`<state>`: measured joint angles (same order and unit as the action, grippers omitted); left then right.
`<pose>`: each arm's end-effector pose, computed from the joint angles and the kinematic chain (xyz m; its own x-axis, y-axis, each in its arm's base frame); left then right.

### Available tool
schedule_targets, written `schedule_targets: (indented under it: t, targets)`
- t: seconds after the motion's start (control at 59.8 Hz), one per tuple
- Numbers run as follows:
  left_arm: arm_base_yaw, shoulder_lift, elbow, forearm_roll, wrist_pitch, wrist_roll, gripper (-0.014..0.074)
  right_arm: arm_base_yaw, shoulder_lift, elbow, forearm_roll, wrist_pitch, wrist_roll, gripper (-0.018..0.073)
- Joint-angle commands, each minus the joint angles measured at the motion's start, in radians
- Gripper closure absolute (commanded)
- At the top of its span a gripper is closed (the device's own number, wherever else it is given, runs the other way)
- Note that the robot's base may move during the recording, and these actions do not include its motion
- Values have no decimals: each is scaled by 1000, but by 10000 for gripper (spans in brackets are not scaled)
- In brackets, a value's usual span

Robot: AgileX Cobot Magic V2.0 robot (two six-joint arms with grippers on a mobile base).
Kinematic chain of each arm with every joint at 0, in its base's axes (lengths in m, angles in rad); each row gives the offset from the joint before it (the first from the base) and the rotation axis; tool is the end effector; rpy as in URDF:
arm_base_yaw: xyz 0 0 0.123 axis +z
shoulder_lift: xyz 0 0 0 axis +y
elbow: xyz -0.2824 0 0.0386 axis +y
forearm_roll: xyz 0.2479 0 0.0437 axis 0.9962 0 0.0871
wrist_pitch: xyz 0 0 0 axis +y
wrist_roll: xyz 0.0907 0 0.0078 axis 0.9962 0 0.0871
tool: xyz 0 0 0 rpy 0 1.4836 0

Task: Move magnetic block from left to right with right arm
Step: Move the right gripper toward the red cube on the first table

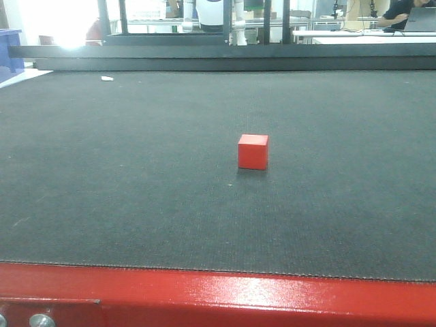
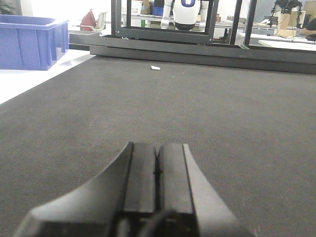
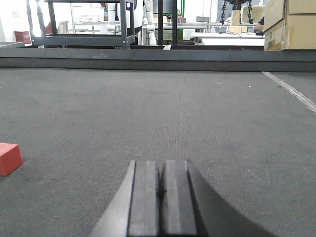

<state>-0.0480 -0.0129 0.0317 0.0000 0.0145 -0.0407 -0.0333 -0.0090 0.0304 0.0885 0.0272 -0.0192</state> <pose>0.0566 -0.0027 0.2018 0.0518 -0.0432 -0.9977 0.0501 0.9979 -0.0406 0.0570 -0.0017 0.2008 0.0407 0.0679 -0.9969 0.0281 0.9972 0.0691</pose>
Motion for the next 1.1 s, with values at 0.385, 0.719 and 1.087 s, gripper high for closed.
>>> schedule_targets:
  t: [0.385, 0.719, 1.087]
  targets:
    - [-4, -14, 8, 0, -91, -7, 713, -1, -20, -5, -3, -91, -1, 498]
    - [-4, -14, 8, 0, -91, -7, 713, -1, -20, -5, -3, -103, -1, 498]
    - [-4, -14, 8, 0, -91, -7, 713, -1, -10, -143, -3, -112, -1, 498]
